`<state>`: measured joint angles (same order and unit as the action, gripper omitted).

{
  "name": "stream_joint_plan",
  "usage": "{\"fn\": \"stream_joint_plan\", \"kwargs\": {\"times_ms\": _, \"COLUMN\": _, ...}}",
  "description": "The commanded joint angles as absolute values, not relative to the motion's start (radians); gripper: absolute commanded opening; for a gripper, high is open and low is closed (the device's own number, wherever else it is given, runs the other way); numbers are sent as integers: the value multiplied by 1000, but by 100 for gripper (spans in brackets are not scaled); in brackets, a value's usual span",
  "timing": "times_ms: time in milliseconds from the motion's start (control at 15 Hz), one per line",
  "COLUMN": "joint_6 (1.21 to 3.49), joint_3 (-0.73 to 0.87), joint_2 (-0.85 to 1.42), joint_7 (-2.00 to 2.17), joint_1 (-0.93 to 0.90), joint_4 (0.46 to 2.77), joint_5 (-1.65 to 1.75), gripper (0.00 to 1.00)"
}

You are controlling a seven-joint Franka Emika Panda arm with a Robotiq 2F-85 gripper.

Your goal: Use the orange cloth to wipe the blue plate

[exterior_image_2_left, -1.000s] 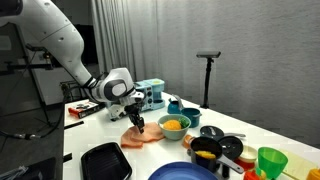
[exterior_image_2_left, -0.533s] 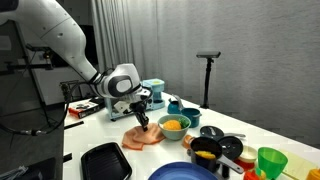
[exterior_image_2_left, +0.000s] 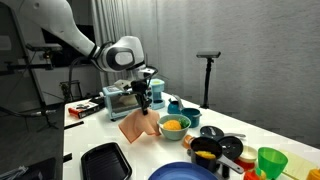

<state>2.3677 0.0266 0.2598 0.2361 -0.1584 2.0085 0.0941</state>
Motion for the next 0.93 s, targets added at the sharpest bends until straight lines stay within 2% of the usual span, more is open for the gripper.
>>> {"fn": "stream_joint_plan", "kwargs": {"times_ms": 0, "joint_6": 2268, "joint_3": 15, "joint_2": 137, "joint_7": 169, "joint_1": -102, "joint_4": 1982, "joint_5": 75, "gripper": 1}}
{"fn": "stream_joint_plan", "kwargs": {"times_ms": 200, "joint_6": 2295, "joint_3": 23, "joint_2": 61, "joint_7": 168, "joint_1": -61, "joint_4": 1978, "joint_5": 37, "gripper": 1}}
{"fn": "stream_joint_plan", "kwargs": {"times_ms": 867, "joint_6": 2315, "joint_3": 14, "joint_2": 65, "joint_7": 198, "joint_1": -53, "joint_4": 1991, "joint_5": 90, "gripper": 1}}
